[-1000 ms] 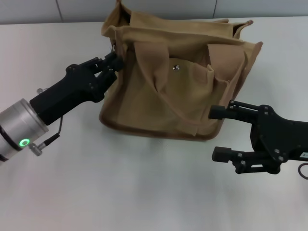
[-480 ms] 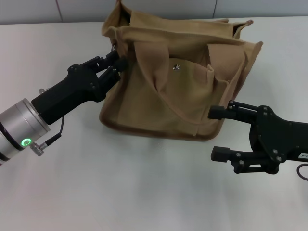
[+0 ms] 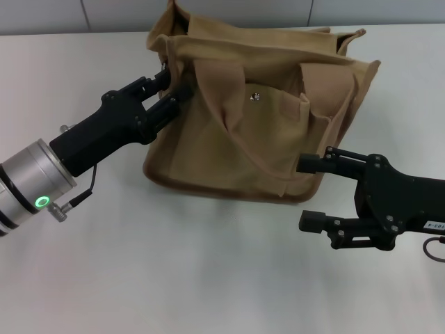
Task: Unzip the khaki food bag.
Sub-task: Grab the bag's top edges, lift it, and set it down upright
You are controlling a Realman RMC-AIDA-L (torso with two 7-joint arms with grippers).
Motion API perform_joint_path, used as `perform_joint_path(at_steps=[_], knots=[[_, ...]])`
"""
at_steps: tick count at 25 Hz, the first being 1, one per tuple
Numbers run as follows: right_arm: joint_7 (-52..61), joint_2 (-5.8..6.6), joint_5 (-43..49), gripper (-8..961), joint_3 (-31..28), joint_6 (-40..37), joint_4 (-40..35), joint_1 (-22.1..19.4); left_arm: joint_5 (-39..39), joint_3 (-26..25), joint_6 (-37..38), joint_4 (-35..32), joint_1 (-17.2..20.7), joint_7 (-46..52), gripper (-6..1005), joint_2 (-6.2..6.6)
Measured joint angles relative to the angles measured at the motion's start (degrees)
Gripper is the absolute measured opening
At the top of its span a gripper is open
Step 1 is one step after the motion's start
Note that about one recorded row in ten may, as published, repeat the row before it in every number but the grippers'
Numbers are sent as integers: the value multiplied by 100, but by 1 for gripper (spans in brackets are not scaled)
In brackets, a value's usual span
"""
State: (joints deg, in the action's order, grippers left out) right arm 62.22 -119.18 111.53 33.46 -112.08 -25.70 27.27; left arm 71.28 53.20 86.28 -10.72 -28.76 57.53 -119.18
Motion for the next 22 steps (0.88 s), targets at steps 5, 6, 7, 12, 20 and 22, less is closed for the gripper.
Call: perform_joint_path(at_steps=[5,6,7,12,20,22], knots=[[-9,0,0,846,2,15,4,-15,-32,-6,-3,31,-34,-72,383,0],[-9,0,0,846,2,17,3,-17,-99,-9,6,56,-23,-117,371,0],[-9,0,0,846,3,20,4,-18,-141,-9,13,69,-17,-139,360,0],[-9,0,0,846,3,28,4,-20,-281,23,48,106,15,-182,304,0],[-9,0,0,846,-57,39,40,-3,-302,-22,94,70,107,-364,96,5],[-8,0,-59,846,-91,72,42,-8,-392,-86,186,31,200,-559,92,25]])
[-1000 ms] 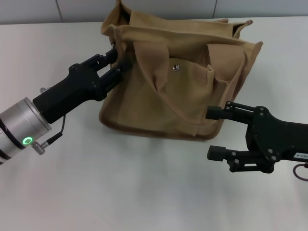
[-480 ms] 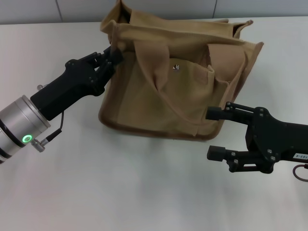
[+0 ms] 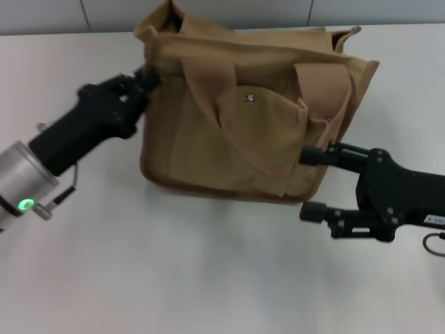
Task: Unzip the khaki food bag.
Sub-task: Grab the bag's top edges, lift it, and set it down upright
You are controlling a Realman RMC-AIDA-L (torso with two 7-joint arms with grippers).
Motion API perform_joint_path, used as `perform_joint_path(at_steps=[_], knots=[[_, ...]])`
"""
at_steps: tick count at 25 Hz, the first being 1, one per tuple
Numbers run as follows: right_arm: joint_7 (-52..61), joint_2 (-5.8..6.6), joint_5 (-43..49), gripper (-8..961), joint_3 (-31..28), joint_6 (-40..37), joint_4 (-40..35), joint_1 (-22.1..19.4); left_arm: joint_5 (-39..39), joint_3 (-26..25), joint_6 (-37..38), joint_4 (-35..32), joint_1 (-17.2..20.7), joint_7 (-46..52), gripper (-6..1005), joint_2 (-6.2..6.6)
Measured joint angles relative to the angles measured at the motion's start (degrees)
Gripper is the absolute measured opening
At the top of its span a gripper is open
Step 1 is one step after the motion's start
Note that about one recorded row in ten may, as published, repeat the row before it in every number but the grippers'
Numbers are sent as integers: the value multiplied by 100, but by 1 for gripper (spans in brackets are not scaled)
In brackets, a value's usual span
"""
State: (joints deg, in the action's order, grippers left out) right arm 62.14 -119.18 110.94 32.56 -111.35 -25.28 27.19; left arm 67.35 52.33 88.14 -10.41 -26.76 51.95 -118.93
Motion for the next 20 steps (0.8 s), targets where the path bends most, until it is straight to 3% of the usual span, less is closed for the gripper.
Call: perform_joint_path(at_steps=[10,20], knots=[[0,7,-1280,845,-31,633,506,-196,-134,-934,499,-867,321,442,8,82],[0,2,-1664,845,-169,1003,729,-339,110,-536,560,-1029,373,636,-1,54]])
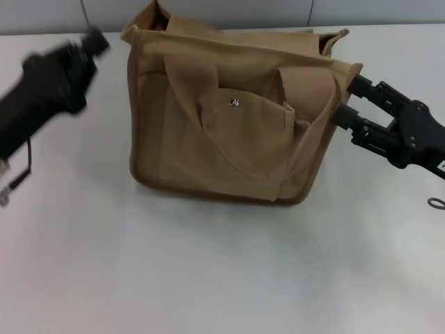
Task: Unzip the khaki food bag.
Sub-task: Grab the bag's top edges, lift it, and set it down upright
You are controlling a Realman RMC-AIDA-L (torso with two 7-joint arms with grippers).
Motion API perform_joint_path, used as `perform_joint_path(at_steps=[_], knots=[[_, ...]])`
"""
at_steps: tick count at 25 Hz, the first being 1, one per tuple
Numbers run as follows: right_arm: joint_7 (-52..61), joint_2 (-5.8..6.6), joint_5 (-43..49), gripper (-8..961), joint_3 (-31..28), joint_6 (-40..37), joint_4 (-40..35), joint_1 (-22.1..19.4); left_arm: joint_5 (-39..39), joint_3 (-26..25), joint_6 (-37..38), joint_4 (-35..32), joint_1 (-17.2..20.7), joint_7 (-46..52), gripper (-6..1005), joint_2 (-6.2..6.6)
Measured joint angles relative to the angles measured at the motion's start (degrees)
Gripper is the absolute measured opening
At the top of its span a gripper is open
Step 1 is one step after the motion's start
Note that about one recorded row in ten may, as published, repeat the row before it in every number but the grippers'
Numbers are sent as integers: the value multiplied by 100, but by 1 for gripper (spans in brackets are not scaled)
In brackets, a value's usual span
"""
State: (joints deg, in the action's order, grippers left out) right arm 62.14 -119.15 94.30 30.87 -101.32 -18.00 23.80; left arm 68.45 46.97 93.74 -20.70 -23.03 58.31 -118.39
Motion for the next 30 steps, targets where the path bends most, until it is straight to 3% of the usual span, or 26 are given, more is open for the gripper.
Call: perform_joint_path(at_steps=[7,12,15,20,30], knots=[[0,0,-5,844,-91,17,9,-5,403,167,-433,69,395,-264,9,-20],[0,-3,-8,844,-50,55,24,22,413,341,-593,227,295,-333,172,-39],[0,-9,-9,844,-43,99,76,23,413,399,-699,357,149,-343,422,-54],[0,-11,2,844,-42,141,106,16,389,412,-831,627,-131,-456,620,-74],[0,-12,-1,843,-51,159,104,13,306,410,-846,1028,-379,-1076,784,-80]])
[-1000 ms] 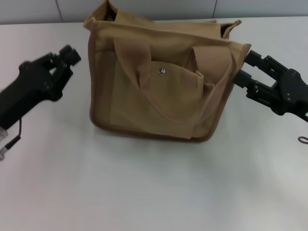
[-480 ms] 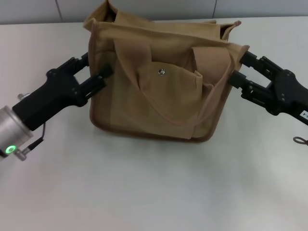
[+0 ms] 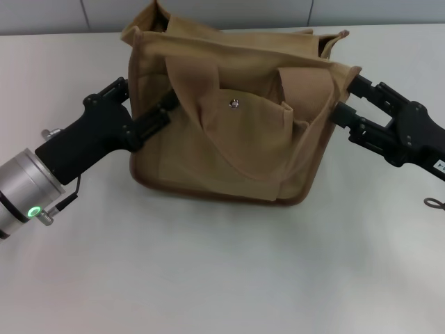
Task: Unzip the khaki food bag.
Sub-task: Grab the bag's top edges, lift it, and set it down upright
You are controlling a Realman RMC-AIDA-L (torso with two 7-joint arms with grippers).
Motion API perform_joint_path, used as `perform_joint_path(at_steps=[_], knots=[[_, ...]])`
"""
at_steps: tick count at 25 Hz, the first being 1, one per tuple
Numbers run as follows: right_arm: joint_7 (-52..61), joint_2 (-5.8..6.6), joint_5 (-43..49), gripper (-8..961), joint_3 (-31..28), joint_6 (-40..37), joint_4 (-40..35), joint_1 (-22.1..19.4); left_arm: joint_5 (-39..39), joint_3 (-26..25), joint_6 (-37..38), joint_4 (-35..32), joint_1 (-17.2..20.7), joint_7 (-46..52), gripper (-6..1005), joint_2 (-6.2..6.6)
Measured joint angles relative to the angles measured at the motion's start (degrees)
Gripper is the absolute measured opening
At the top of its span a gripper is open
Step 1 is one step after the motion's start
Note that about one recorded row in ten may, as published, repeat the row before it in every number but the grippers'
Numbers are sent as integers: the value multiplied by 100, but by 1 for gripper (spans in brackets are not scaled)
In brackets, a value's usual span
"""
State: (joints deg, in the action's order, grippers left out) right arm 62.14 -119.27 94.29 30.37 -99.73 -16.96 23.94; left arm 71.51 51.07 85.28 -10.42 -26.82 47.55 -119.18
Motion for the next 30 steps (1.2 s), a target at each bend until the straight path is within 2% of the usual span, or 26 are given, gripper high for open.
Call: perform_joint_path(at_steps=[1,2,12,17,20,24,29,30], knots=[[0,0,0,843,-1,0,0,6,-45,-4,11,26,0,-44,800,0],[0,0,0,843,-2,0,0,11,-219,7,35,67,25,-80,758,1],[0,0,0,843,-14,-1,0,15,-230,29,71,76,9,-80,383,1],[0,0,0,842,-24,10,0,15,-226,28,61,76,-3,-80,145,1],[0,1,0,842,-22,62,0,19,-225,27,58,76,-8,-80,70,1],[0,1,1,842,-21,72,0,22,-228,2,54,41,3,-80,71,15],[0,1,2,842,-30,77,0,24,-229,-319,-158,-262,65,118,73,110],[0,0,2,842,-32,77,0,21,-228,-422,-281,-453,81,348,74,163]])
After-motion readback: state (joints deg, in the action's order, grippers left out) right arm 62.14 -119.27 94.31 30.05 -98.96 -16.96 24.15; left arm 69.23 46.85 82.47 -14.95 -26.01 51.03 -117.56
